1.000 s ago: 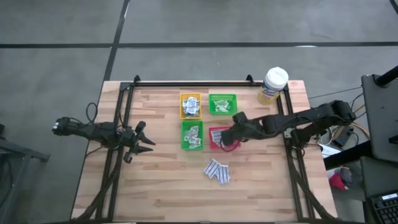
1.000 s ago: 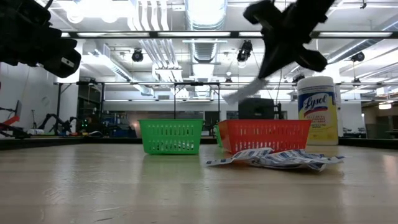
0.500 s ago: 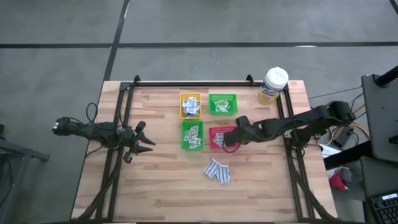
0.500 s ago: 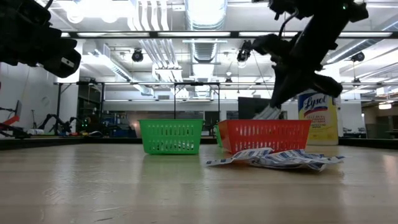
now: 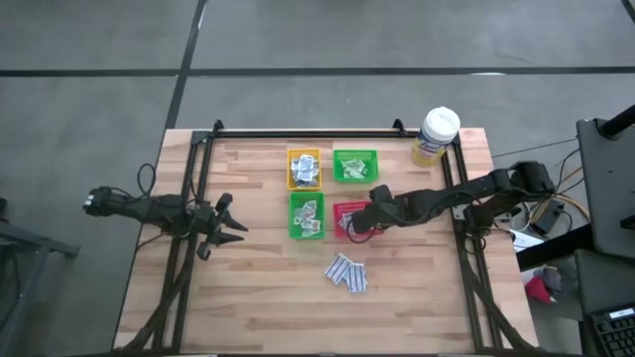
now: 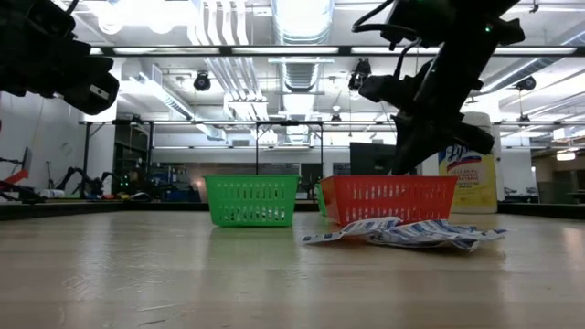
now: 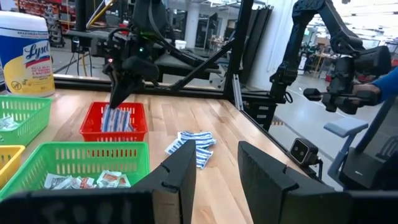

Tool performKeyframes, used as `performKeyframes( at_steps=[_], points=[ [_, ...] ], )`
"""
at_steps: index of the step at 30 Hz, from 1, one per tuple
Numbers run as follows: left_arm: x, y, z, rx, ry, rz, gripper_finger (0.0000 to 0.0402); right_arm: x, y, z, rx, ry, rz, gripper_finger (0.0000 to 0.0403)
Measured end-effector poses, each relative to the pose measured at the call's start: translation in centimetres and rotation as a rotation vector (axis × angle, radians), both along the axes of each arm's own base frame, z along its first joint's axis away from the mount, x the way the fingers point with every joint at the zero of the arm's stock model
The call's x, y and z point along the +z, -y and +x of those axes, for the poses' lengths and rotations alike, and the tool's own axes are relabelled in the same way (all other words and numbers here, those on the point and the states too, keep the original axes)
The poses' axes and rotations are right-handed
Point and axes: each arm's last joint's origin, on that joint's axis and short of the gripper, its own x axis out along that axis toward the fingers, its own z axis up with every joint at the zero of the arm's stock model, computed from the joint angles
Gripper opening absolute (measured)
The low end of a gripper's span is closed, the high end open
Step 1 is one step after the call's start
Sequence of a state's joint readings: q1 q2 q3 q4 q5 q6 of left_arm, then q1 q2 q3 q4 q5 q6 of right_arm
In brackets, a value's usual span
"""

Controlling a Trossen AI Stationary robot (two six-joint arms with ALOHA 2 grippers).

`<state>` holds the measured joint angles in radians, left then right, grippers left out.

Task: Pick & Place First Aid Supplies
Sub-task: Put the blue bandage pack into the red bin

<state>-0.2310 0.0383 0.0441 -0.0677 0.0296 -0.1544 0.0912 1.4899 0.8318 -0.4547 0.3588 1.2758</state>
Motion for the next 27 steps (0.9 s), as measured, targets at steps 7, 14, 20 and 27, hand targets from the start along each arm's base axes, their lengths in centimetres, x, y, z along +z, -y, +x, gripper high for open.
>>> performKeyframes(
  at_steps=[7, 14, 20, 27],
  points=[
    [0.00, 0.00, 0.00, 0.000, 0.000, -0.001, 0.0115, 0.09, 0.03, -0.08, 0.024, -0.011, -0.018, 0.0008],
    [0.00, 0.00, 0.00, 0.000, 0.000, 0.000, 0.0115, 0.13, 0.02, 0.00, 0.030, -0.011, -0.020, 0.0019],
    [0.00, 0.00, 0.00, -0.001, 0.005, 0.018, 0.0115, 0.13, 0.02, 0.00, 0.026, -0.010, -0.017, 0.0063],
    [0.00, 0.00, 0.00, -0.002, 0.005, 0.019, 0.0115, 0.49, -0.01, 0.22, 0.058, -0.011, -0.030, 0.0101]
  ],
)
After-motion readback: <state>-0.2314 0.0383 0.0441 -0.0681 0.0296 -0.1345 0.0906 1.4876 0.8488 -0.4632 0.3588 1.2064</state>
